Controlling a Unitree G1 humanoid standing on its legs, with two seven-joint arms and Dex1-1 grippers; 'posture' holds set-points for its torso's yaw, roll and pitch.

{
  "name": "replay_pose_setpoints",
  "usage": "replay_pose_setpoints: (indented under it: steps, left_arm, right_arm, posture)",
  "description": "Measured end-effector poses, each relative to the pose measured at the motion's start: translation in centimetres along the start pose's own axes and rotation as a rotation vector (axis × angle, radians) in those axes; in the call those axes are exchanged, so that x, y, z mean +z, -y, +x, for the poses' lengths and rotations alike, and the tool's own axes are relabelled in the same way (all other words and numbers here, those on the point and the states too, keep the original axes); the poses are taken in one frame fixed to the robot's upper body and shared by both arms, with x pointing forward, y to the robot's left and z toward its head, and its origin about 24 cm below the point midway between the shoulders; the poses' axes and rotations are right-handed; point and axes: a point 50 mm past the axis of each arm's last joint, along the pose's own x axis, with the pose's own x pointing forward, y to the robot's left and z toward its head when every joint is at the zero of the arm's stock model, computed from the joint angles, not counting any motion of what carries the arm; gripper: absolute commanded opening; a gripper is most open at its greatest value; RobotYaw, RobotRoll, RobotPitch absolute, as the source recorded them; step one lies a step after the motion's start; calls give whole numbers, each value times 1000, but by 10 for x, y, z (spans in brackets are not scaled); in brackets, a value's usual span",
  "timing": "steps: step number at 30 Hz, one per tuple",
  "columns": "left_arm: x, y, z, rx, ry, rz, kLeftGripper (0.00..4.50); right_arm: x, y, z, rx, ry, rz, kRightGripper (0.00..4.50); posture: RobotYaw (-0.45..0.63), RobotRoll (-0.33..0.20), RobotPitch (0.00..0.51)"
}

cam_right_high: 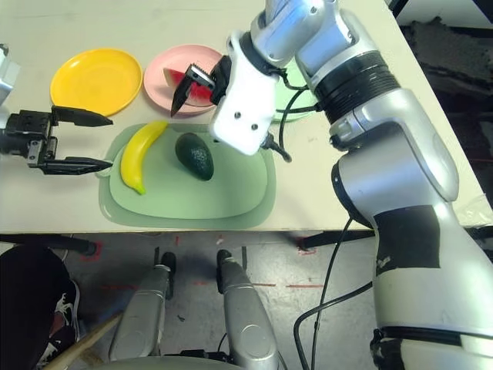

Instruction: Place the fruits into color-matched plates.

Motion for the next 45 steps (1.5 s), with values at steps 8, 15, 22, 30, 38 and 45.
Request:
replay_pose_setpoints:
  steps: [8, 15, 22, 30, 38, 45]
  left_arm:
    - [4, 5, -2, -35, 3, -21, 4500]
    - [5, 7, -3, -43, 4, -24, 4500]
    - [6, 8, -2, -56, 16, -20, 4500]
    - [6, 8, -2, -57, 17, -20, 4500]
    - [6, 8, -3, -59, 14, -19, 4500]
    - [6, 8, -3, -58, 11, -18, 4500]
  right_arm:
    - [-2, -2, 17, 51, -2, -52, 4433]
    - [-5, -11, 22, 91, -36, -74, 4433]
    - [-5, -12, 25, 103, -53, -122, 4433]
    - [-3, -7, 34, 96, -29, -151, 4433]
    - [-4, -7, 40, 91, -24, -142, 4433]
    - [-6, -11, 44, 117, -26, -120, 4433]
  posture:
    - [-68, 0, 366]
    - [-78, 0, 369]
    - [-77, 0, 374]
    - [-68, 0, 379]
    - [-66, 0, 385]
    - [-61, 0, 390]
